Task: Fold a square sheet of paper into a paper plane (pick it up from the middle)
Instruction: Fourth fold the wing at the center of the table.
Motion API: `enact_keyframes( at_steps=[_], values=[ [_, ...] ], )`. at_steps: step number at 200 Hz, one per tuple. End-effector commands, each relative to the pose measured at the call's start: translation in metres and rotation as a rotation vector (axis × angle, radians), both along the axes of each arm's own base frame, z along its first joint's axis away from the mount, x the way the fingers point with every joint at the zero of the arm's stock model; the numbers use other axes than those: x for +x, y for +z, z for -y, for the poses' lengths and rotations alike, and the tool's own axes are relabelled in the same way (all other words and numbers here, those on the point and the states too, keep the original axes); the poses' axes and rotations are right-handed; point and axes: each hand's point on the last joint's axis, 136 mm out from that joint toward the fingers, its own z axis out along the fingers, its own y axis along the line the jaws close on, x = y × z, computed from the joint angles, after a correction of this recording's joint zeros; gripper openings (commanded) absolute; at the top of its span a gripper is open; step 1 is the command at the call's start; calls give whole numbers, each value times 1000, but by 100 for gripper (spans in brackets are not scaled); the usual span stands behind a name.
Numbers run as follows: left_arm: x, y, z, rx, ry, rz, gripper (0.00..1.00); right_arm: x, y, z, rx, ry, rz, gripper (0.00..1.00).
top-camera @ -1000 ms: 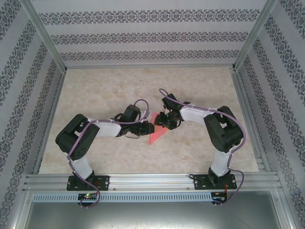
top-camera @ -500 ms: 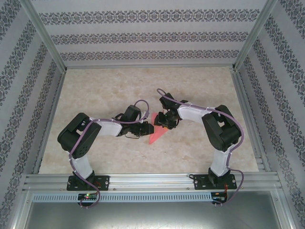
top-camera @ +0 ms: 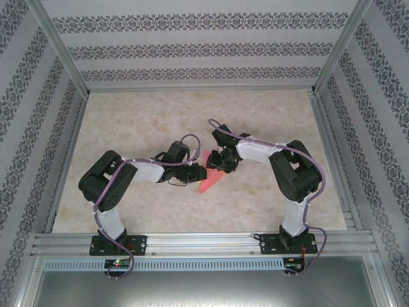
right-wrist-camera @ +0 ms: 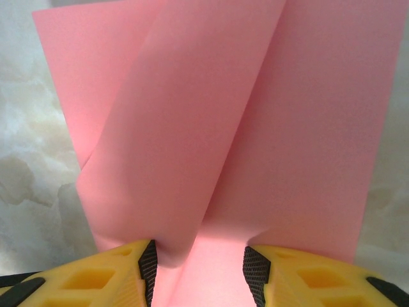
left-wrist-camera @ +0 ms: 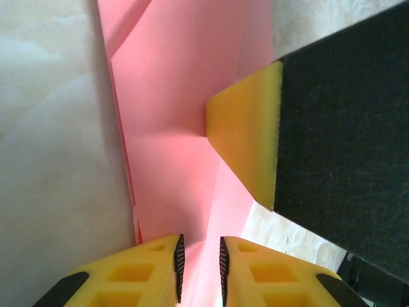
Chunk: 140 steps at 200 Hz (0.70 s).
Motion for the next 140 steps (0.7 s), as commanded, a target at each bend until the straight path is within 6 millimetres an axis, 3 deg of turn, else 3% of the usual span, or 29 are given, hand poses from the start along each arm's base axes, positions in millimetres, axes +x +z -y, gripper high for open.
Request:
enact_keyframes(
  at_steps=[1, 45, 85, 140],
  values=[
    [1, 15, -1, -19, -4, 29, 26, -50, -66, 39, -215, 26, -183, 46],
    [-9, 33, -6, -69, 24, 42, 31, -49, -64, 38, -209, 25, -175, 47],
    [-22, 26, 2, -100, 23, 1, 31, -50, -65, 38, -205, 22, -178, 47],
    [-22, 29, 7, -116, 21, 8, 31, -51, -66, 38, -206, 22, -181, 47]
  ],
)
